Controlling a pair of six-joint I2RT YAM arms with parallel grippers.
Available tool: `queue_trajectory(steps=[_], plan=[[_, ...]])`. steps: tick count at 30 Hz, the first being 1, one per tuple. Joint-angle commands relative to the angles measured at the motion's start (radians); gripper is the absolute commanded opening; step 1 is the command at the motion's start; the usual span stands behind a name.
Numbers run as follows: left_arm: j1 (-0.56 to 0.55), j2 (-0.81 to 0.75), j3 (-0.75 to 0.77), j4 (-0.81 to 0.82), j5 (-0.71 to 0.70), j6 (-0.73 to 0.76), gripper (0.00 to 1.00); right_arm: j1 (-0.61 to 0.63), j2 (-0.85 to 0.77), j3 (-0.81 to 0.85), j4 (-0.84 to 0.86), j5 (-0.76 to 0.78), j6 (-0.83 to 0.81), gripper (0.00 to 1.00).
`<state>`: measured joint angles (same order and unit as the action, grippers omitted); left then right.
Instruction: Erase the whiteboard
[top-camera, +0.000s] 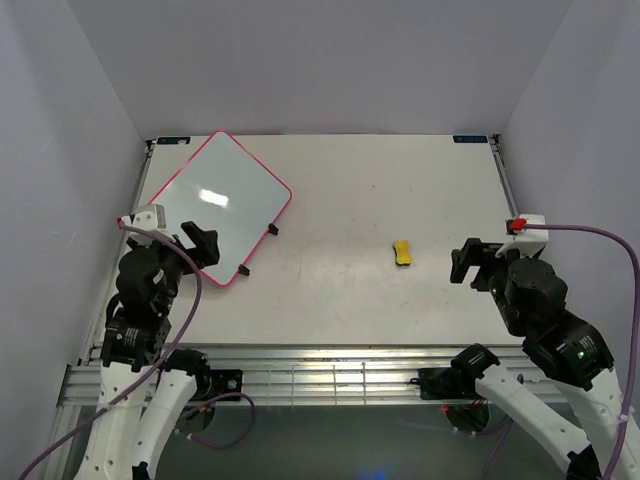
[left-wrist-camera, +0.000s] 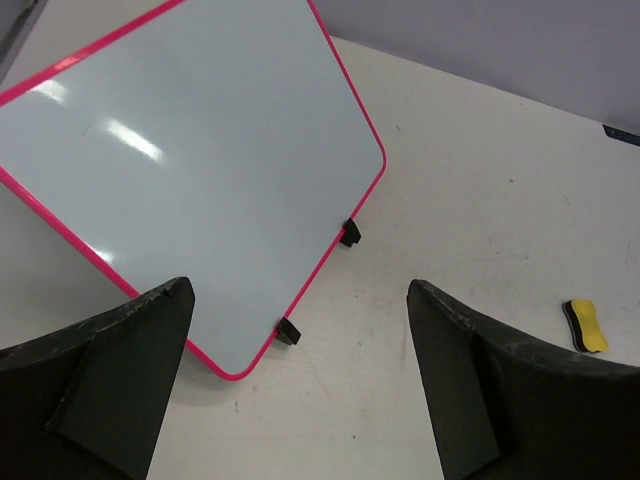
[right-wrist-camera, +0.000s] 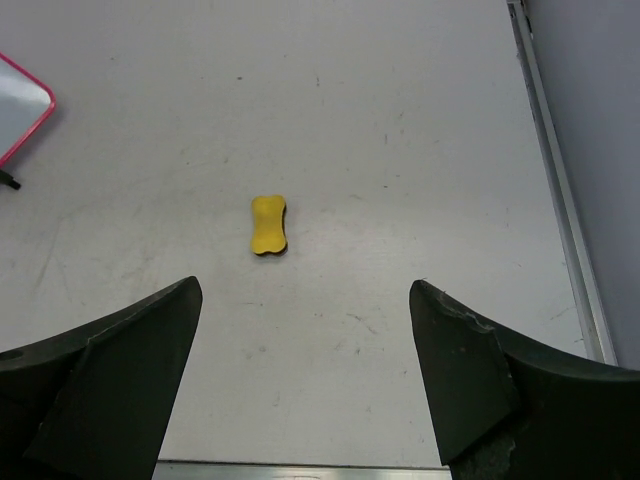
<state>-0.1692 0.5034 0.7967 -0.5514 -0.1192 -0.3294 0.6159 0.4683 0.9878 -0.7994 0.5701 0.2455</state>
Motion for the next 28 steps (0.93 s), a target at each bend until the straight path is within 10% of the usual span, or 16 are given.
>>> queue_trajectory(steps=[1, 28], plan=[[-0.009, -0.017, 0.044, -0.024, -0.062, 0.033, 0.98, 0.004, -0.025, -0.044, -0.017, 0.066, 0.034, 0.90], [-0.015, -0.017, 0.022, 0.007, -0.160, 0.075, 0.98, 0.004, -0.046, -0.146, 0.083, 0.129, -0.005, 0.90]])
